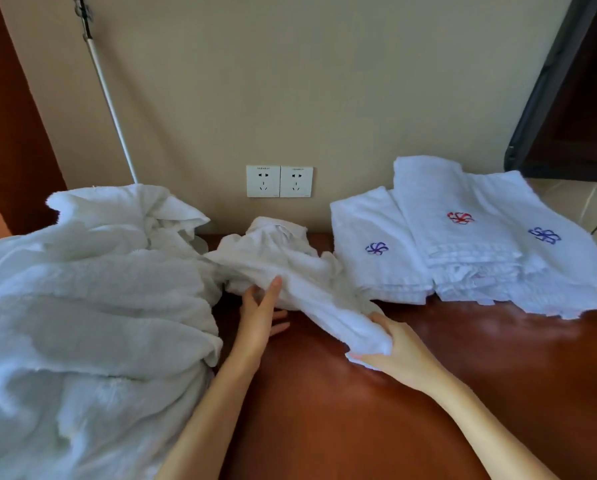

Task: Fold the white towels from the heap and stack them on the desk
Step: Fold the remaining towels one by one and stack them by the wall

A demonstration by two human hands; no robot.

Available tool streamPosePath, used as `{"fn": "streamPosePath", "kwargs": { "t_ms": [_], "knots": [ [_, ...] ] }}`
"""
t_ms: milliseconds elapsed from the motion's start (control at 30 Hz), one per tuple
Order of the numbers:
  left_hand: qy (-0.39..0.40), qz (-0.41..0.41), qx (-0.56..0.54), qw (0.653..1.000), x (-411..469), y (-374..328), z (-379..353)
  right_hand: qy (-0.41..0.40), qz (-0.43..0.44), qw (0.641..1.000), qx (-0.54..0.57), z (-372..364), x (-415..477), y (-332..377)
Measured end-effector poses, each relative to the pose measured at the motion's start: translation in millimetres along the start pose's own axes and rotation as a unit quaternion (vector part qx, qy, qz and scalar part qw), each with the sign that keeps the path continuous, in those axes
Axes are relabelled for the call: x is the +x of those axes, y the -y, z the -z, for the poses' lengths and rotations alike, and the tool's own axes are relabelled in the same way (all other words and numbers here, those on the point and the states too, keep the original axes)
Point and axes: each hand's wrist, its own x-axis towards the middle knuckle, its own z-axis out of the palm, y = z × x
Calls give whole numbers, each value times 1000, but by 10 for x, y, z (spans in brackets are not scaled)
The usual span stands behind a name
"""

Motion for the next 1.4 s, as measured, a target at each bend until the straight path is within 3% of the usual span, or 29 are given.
{"fn": "streamPosePath", "kwargs": {
  "t_ms": [133,233,333,400,467,533,567,633,667,700,733,900,1000,1100,1133,1200,1300,1400],
  "knots": [
    [95,16,-117,989,-43,56,-5,-8,26,995,91,91,-431,-90],
    [79,42,-206,975,-16,99,45,-39,47,993,100,70,-607,-90],
    [66,26,-219,973,-24,160,59,-85,43,994,54,-16,-637,-129],
    [35,-44,-146,988,-126,144,36,-124,48,991,14,-87,-638,-159],
    [20,-157,5,987,-275,90,-15,-192,73,978,-48,-139,-653,-182],
    [57,-278,167,944,-450,87,-92,-272,92,956,-59,-167,-664,-175],
    [82,-344,253,901,-535,108,-140,-293,99,951,-6,-168,-675,-129],
    [161,-454,413,773,-624,198,-267,-258,93,950,147,-137,-700,-36],
    [214,-465,453,730,-676,232,-346,-218,74,951,206,-121,-727,1],
    [263,-445,457,724,-755,245,-427,-188,55,950,242,-121,-748,10],
    [292,-429,441,732,-818,236,-492,-172,46,950,257,-140,-758,0],
    [285,-392,413,771,-859,295,-448,-206,53,940,265,-146,-653,-43],
    [255,-303,269,878,-863,214,-420,-210,13,940,268,-83,-635,-53],
    [168,-97,45,980,-866,31,-427,-212,-13,948,238,-105,-674,-131],
    [152,-24,-40,987,-846,-16,-401,-211,-29,950,230,-106,-697,-139],
    [161,28,-141,976,-797,-62,-310,-189,-51,959,205,-108,-712,-147],
    [192,34,-197,961,-768,-86,-209,-132,-73,981,123,-90,-745,-145],
    [148,10,-208,967,-776,-114,-196,-134,-101,986,14,-65,-736,-147]
  ]
}}
